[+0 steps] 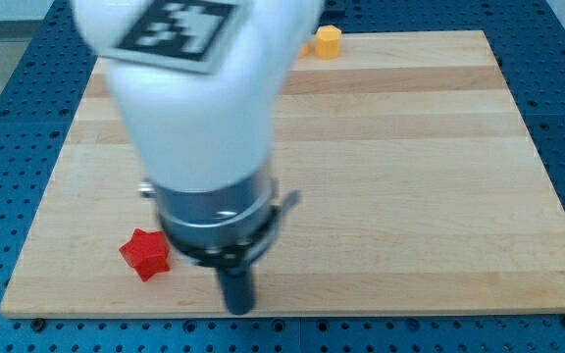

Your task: Move the red star towards the bottom center

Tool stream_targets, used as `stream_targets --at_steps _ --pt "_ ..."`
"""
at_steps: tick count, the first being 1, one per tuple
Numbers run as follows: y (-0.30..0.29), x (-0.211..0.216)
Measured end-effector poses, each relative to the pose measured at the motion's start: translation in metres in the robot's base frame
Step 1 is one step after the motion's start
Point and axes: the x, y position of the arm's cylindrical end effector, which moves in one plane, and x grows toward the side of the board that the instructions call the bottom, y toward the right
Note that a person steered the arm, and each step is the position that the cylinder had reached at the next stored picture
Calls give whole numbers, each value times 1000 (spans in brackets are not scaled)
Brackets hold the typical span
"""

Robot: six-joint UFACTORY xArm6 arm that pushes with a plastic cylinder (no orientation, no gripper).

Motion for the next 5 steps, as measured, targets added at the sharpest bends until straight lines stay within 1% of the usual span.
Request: stream_targets --at_steps 1,2,3,4,5 --pt "-38 -1" --pt "-117 -1" --pt "-160 -20" --pt "-139 -50" --pt "-76 -52"
